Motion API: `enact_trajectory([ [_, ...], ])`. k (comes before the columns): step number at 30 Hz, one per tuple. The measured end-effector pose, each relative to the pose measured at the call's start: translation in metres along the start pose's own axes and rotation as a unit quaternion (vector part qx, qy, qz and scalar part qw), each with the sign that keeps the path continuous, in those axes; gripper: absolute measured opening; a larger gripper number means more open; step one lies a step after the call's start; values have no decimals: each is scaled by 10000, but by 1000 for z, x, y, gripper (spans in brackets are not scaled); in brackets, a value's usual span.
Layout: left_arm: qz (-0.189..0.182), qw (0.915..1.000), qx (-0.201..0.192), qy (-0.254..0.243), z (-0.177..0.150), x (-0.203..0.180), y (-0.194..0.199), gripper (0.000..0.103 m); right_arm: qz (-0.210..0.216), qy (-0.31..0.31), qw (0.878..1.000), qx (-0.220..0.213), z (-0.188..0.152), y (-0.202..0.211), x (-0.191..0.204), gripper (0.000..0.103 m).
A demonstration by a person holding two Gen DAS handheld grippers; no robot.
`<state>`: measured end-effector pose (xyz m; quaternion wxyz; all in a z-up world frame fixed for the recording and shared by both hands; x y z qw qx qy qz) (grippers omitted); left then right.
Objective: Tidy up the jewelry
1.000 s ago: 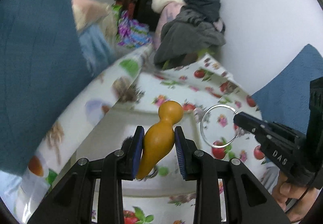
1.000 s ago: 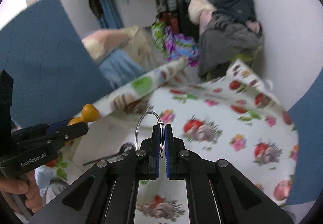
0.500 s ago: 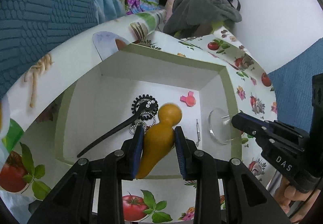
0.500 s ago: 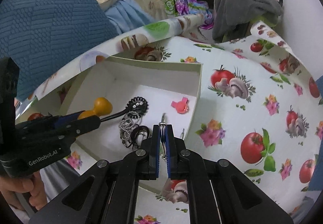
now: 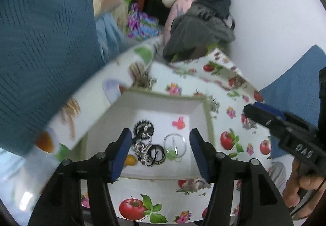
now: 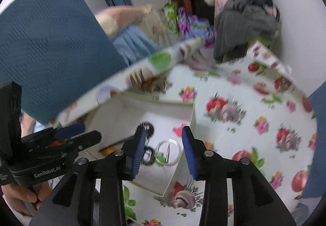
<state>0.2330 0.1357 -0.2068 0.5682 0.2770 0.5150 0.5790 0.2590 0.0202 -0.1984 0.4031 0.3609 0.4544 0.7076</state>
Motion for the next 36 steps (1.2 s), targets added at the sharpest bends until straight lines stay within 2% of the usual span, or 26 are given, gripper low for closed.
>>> enact_trajectory([
  [6,167,9975,-653,-233,15,-21,76,83,-160,149,9949,-989,27,93,7,70],
  [10,333,9931,-1061,-363,18,-33,124,84,-224,213,9878,-1523,32,149,13,74],
  [14,470,9878,-1440,-371,11,-42,168,86,-270,252,9810,-1905,28,191,18,91],
  [16,522,9850,-1604,-360,7,-45,185,92,-311,295,9777,-2054,23,207,21,100],
  [17,548,9833,-1697,-368,5,-48,194,100,-352,284,9763,-2117,20,214,22,103],
  [22,591,9796,-1883,-371,-12,-55,215,103,-230,218,9742,-2236,2,235,23,103],
  [26,646,9792,-1899,-307,-31,-56,222,103,-315,222,9732,-2268,-16,241,23,103],
  [31,678,9793,-1888,-282,-53,-59,222,103,-355,146,9736,-2250,-41,238,21,103],
  [36,646,9825,-1740,-180,-72,-57,202,103,-546,72,9749,-2159,-66,224,17,103],
])
Point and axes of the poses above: each gripper's, at about its wrist camera, not at the fingertips, and y roughly against the way its jaws point, x to its left, z to its top, the point moved 10 cm from there along -y, roughly the way its jaws point, and after that the axes turned 13 degrees about x, right-handed, at the moved point
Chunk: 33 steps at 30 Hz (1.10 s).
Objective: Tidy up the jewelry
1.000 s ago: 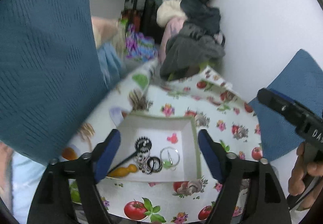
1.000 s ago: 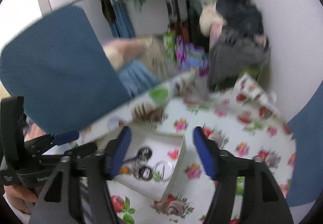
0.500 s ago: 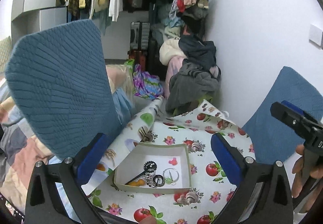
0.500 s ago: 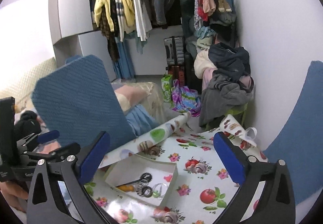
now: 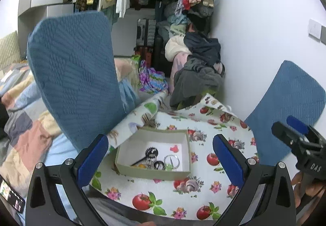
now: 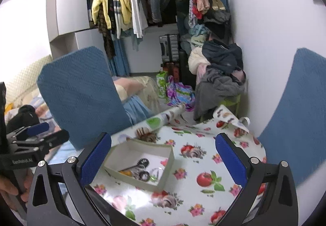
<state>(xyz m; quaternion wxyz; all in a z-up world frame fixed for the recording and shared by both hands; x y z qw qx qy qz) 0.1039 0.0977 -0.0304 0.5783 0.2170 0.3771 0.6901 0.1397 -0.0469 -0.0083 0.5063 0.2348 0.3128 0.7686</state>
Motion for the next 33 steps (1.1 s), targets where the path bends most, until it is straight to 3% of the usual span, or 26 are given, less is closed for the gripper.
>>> enact_trajectory([
  [14,40,9985,541,-99,-59,6,-61,102,-180,-376,9981,457,-87,-49,-18,103],
  [17,64,9987,505,-102,-65,7,-67,102,-186,-368,9981,456,-97,-55,-18,103],
  [33,83,9983,545,-162,-82,5,-72,103,-163,-385,9985,362,-110,-57,-18,103],
])
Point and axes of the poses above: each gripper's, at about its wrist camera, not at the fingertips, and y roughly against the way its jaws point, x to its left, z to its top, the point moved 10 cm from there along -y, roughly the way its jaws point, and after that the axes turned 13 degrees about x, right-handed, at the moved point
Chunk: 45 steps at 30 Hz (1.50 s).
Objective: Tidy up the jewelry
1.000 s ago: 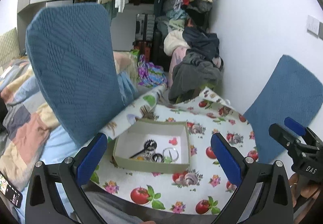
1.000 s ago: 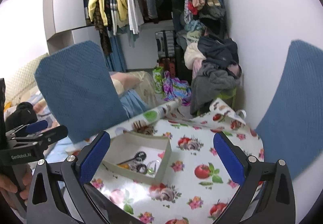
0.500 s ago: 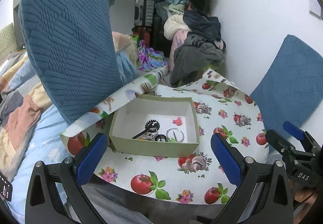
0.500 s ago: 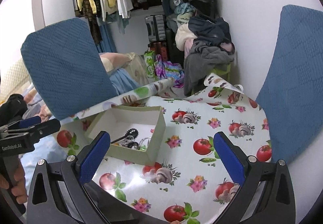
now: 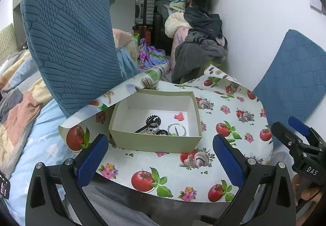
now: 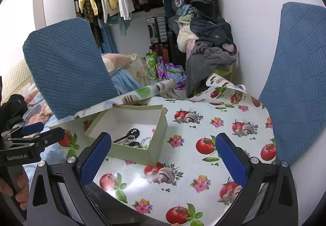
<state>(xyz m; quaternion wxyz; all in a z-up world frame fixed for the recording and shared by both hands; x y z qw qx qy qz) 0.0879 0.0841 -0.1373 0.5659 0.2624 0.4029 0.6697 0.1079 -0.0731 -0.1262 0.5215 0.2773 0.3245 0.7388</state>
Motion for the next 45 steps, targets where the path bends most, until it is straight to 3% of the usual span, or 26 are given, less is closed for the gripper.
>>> enact_trajectory([
  [9,125,9998,-115,-61,-1,3,10,102,-42,4,10000,-26,-2,5,-5,103],
  [24,-71,9999,-112,69,-7,4,12,103,-143,-11,9999,-21,1,10,-5,103],
  [45,-23,10000,-57,70,-16,0,11,103,-233,77,9996,101,-12,-2,-1,103],
])
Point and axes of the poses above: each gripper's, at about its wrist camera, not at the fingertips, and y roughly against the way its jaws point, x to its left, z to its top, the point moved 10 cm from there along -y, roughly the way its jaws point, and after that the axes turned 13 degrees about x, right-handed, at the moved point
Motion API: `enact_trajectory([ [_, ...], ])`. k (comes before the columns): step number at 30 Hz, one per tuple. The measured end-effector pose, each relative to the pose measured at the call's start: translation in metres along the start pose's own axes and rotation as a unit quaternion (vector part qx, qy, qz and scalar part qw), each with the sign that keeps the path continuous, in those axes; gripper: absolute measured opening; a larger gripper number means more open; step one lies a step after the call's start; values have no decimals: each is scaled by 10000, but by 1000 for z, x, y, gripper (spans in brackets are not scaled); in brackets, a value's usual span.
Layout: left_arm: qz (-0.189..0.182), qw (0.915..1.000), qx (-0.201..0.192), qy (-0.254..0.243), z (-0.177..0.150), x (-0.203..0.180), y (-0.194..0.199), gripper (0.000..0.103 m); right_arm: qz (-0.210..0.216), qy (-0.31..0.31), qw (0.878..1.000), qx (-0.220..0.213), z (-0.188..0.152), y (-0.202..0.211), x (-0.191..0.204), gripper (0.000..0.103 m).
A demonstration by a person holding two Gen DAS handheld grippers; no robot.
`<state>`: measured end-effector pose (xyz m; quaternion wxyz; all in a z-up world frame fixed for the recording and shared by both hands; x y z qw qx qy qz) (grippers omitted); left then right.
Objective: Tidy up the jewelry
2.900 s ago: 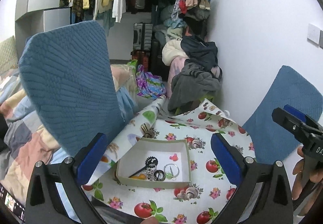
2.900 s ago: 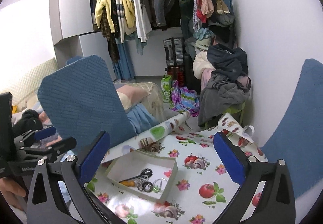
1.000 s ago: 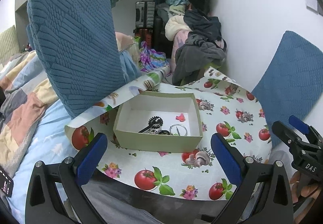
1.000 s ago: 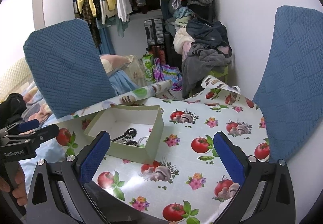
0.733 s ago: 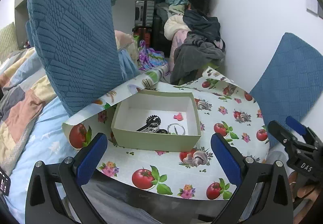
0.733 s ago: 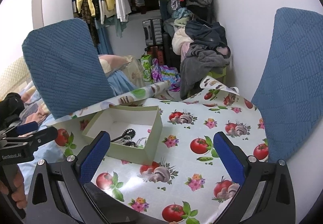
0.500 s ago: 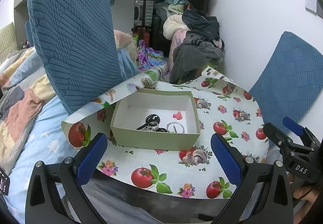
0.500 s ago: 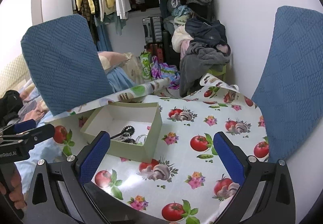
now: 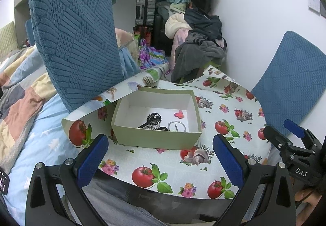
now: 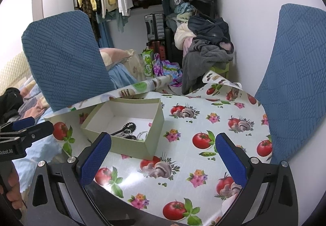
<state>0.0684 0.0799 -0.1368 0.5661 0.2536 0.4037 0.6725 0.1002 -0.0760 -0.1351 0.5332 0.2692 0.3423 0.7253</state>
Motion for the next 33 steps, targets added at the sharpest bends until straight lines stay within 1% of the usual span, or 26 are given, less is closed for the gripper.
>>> enact_trajectory([
  [7,-22,10000,28,-27,0,1,0,102,-4,9,10000,-10,-2,-2,1,103],
  [11,11,10000,-81,-14,5,2,4,103,9,-1,10000,10,-5,-4,1,103],
  [18,-15,10000,-36,6,6,5,2,103,-34,-37,10000,47,-10,-8,-2,103],
  [33,24,10000,-25,-36,6,2,1,103,6,2,10000,23,-6,-6,-1,103],
])
Point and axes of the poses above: each gripper's, at about its wrist camera, not at the fingertips, and y roughly against the way its jaws point, x to its left, z to its top, the point moved 10 cm from there along -y, roughly the way its jaws point, and after that the axes turned 13 degrees about x, right-handed, at the moved point
